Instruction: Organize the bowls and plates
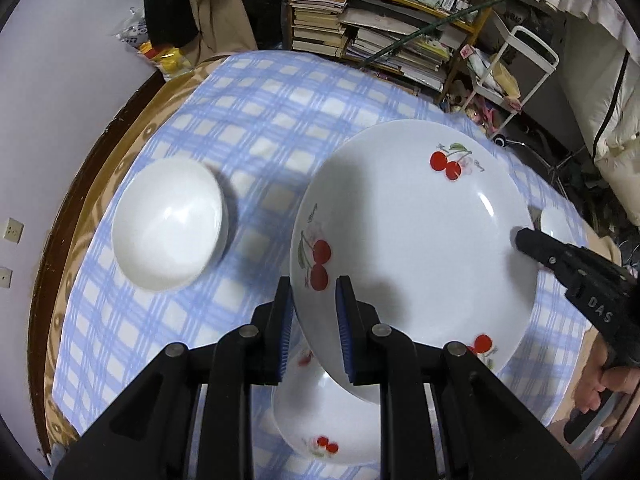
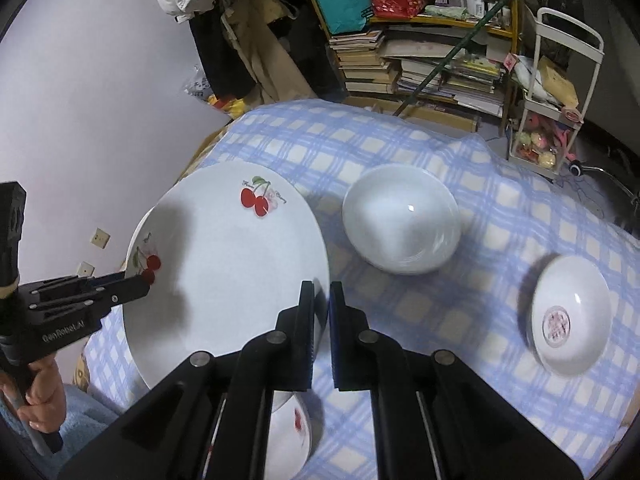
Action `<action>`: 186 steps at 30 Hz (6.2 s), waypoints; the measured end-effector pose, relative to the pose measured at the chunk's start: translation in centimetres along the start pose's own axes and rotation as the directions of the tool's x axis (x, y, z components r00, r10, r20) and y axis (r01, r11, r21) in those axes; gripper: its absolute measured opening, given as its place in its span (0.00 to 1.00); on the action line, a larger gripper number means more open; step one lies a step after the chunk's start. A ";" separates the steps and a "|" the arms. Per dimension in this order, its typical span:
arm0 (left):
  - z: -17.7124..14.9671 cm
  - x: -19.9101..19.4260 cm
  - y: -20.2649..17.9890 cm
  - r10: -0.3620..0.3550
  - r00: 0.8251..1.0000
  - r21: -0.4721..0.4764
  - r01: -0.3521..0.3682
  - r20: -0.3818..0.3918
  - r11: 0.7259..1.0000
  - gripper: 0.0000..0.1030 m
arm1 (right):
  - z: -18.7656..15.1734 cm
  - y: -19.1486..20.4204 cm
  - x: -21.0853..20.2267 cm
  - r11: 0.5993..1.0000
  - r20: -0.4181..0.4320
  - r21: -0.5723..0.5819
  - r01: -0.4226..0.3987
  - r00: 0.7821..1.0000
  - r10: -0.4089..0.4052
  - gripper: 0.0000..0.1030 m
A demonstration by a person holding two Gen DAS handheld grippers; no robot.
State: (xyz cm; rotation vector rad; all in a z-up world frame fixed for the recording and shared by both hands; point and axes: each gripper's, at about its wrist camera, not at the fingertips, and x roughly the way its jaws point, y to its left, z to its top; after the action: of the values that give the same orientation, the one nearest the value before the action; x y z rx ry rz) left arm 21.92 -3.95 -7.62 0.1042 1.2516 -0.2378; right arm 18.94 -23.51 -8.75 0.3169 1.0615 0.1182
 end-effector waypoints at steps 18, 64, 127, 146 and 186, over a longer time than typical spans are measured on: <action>-9.6 -2.9 1.3 -0.020 1.000 -0.064 0.019 -0.003 0.998 0.19 | -8.8 2.9 -3.8 0.998 0.019 -0.065 -0.023 1.000 0.025 0.08; -12.8 4.6 2.2 0.009 0.995 -0.104 -0.019 -0.097 0.994 0.20 | -13.4 2.3 4.1 0.995 -0.117 -0.085 0.052 0.991 -0.062 0.09; -1.2 5.6 19.3 0.178 0.982 -0.383 -0.140 0.064 0.913 0.74 | 3.9 14.7 12.3 0.988 0.022 -0.095 -0.121 0.992 0.123 0.92; -0.5 9.8 20.8 0.023 0.998 -0.449 0.009 0.066 0.894 0.16 | 3.9 16.6 21.5 0.975 -0.227 -0.048 -0.216 0.953 0.200 0.22; -4.3 3.4 -8.4 -0.124 0.992 0.006 0.124 0.036 0.992 0.16 | -3.3 -1.8 -1.2 0.995 -0.023 0.023 0.097 0.995 -0.096 0.10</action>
State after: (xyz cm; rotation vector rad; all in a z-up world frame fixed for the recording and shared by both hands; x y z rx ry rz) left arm 16.97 -11.64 -11.71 0.0247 1.2228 -0.3480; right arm 15.36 -24.87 -9.83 0.2857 1.0983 0.0226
